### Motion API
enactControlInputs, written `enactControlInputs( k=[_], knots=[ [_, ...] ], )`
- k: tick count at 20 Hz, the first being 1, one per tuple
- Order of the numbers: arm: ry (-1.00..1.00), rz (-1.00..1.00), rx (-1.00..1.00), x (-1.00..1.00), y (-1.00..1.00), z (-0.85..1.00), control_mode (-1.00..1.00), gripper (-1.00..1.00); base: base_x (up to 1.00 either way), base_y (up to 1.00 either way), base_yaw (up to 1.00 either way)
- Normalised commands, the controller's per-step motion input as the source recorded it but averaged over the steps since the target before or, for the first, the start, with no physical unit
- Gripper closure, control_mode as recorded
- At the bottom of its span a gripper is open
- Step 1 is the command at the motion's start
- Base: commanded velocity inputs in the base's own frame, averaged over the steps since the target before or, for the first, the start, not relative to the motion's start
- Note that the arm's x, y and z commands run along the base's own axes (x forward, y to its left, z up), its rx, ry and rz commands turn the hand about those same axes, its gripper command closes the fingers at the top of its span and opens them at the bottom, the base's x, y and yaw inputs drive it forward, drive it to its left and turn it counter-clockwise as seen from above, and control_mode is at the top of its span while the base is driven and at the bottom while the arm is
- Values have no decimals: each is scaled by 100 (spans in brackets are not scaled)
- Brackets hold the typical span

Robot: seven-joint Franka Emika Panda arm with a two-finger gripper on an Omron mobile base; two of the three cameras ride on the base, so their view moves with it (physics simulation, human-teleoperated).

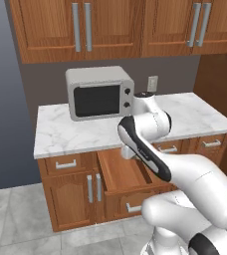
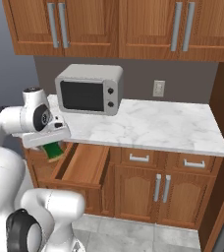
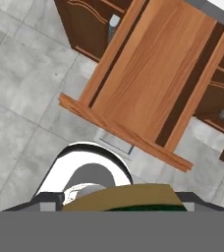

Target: Restock the sink supplies by placing the sponge and soap dispenser on the counter and next to the sink. Make sure the soap dispenser is upright.

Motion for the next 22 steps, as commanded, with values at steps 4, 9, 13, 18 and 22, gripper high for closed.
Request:
enactControlInputs(
  k=[4, 9, 13, 18, 22],
  knots=[
    [0, 3, 0, -16, 17, 1, 100, 100, -19, 27, 5],
    [0, 0, 0, 0, 0, 0, 100, 100, -32, 96, 23],
    [0, 0, 0, 0, 0, 0, 100, 100, -14, 100, 43],
    [0, 0, 0, 0, 0, 0, 100, 100, -20, 100, 56],
    [0, 0, 0, 0, 0, 0, 100, 100, -23, 100, 65]
  ],
)
